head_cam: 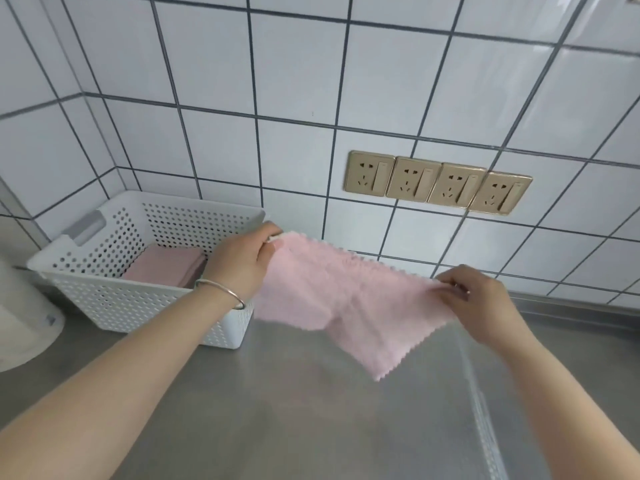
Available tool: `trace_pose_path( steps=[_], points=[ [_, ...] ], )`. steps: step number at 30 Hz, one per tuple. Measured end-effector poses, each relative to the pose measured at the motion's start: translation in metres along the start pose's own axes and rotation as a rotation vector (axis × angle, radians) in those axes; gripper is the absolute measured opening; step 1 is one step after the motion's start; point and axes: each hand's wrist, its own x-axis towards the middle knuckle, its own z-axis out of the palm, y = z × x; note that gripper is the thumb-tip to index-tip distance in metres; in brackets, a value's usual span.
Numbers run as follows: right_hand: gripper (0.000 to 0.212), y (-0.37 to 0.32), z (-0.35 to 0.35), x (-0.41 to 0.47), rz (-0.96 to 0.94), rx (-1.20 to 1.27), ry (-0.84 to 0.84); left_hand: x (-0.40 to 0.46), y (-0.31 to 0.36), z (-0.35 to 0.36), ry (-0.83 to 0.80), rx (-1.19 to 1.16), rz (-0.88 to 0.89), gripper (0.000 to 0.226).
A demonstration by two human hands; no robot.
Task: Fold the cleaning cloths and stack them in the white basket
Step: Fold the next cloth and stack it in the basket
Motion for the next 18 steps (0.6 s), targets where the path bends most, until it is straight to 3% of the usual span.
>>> trace_pose_path(
  steps=[3,6,15,18],
  points=[
    [0.018,0.004,0.004,-0.021,-0.095,0.0,0.113,-0.022,-0.015,0.002,0.055,-0.036,0.079,0.028],
    [0.028,0.025,0.023,-0.056,-0.114,-0.041,0.087,-0.065,-0.036,0.021,-0.138,-0.144,0.105,0.021],
    [0.064,0.098,0.123,-0.171,0.109,-0.136,-0.288,-0.197,-0.076,0.108,-0.641,-0.08,-0.012,0.064],
    [0.067,0.114,0.135,-0.198,0.172,-0.144,-0.385,-0.215,-0.068,0.114,-0.81,0.005,0.029,0.053]
  ],
)
